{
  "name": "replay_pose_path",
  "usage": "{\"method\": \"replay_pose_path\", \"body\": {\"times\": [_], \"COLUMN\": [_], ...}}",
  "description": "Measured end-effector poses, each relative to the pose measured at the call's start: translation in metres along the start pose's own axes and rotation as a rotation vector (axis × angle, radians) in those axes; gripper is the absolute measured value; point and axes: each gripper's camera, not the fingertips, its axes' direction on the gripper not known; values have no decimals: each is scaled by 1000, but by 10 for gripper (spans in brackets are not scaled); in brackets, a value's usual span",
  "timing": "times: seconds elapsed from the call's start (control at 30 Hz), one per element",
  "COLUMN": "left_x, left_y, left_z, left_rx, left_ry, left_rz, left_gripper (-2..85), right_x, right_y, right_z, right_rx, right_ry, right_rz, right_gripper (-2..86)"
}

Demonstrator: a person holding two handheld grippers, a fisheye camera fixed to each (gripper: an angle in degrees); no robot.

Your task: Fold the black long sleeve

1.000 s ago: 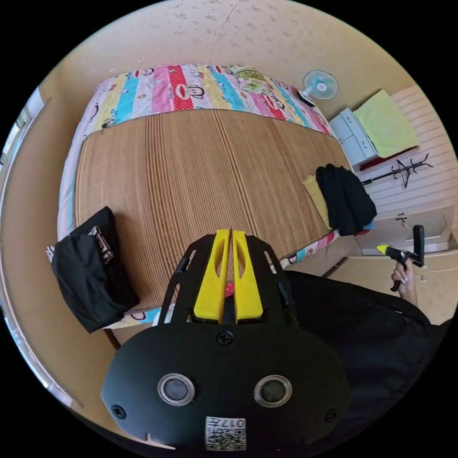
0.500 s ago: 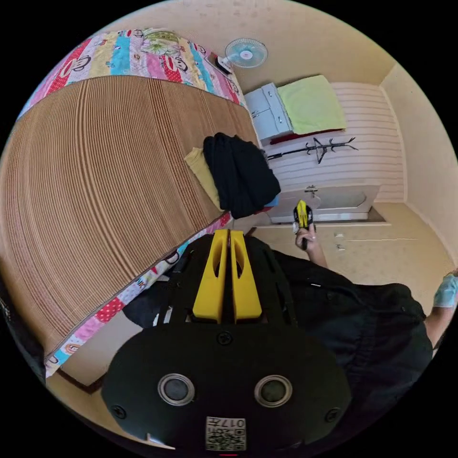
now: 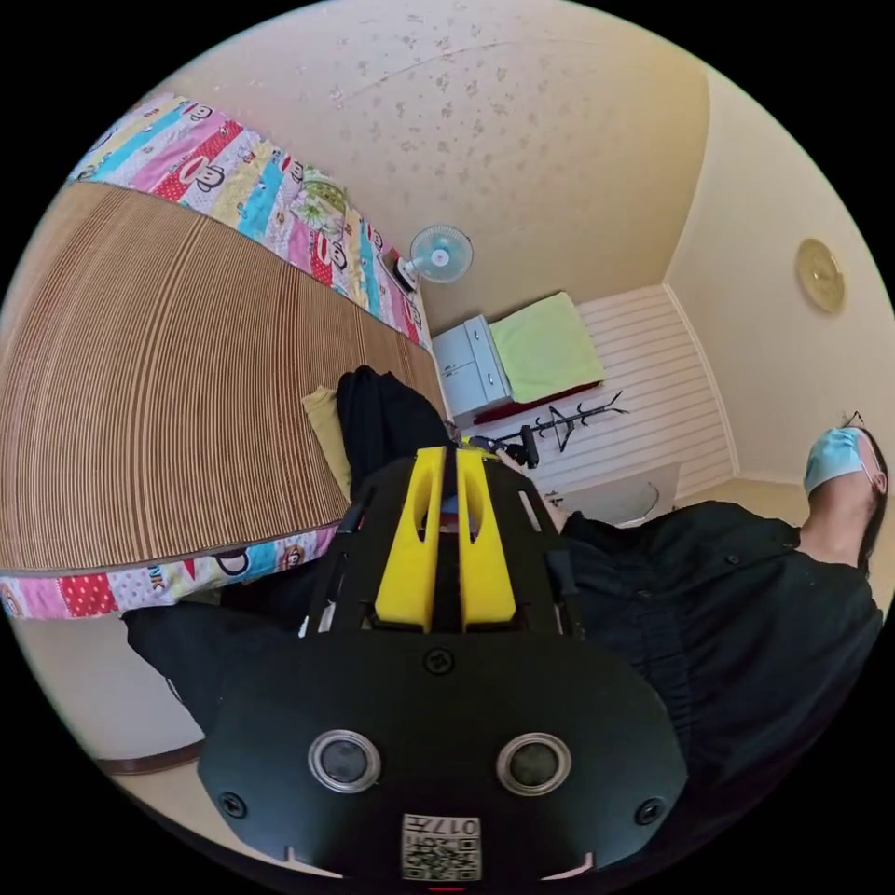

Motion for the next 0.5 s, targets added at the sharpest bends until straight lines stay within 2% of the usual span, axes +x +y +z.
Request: {"method": "replay_pose_path", "body": {"times": [0.03,0.13,0.2,0.27,0.3,0.37,0.43,0.5], "left_x": [0,0,-3,-5,-6,-3,4,13], "left_y": [5,23,27,25,20,7,-10,-38], "left_z": [-5,-22,-30,-32,-32,-27,-21,-10], "left_rx": [22,79,91,111,121,126,122,103], "left_ry": [-16,-117,-159,-160,-148,-84,15,104], "left_rz": [-5,-34,-62,-67,-57,0,84,146], "left_gripper": [-3,-6,-8,-9,-9,-9,-9,-7], "right_x": [2,-9,-12,-9,-5,-12,-38,-74], "right_y": [-1,28,54,85,101,112,116,127], "right_z": [23,30,23,12,5,-10,-33,-64], "right_rx": [-55,88,184,303,368,417,429,459], "right_ry": [13,68,-17,-209,-382,-661,-730,-717], "right_rz": [-2,-1,43,68,73,-49,-225,-409], "right_gripper": [91,75,52,43,39,35,35,34]}}
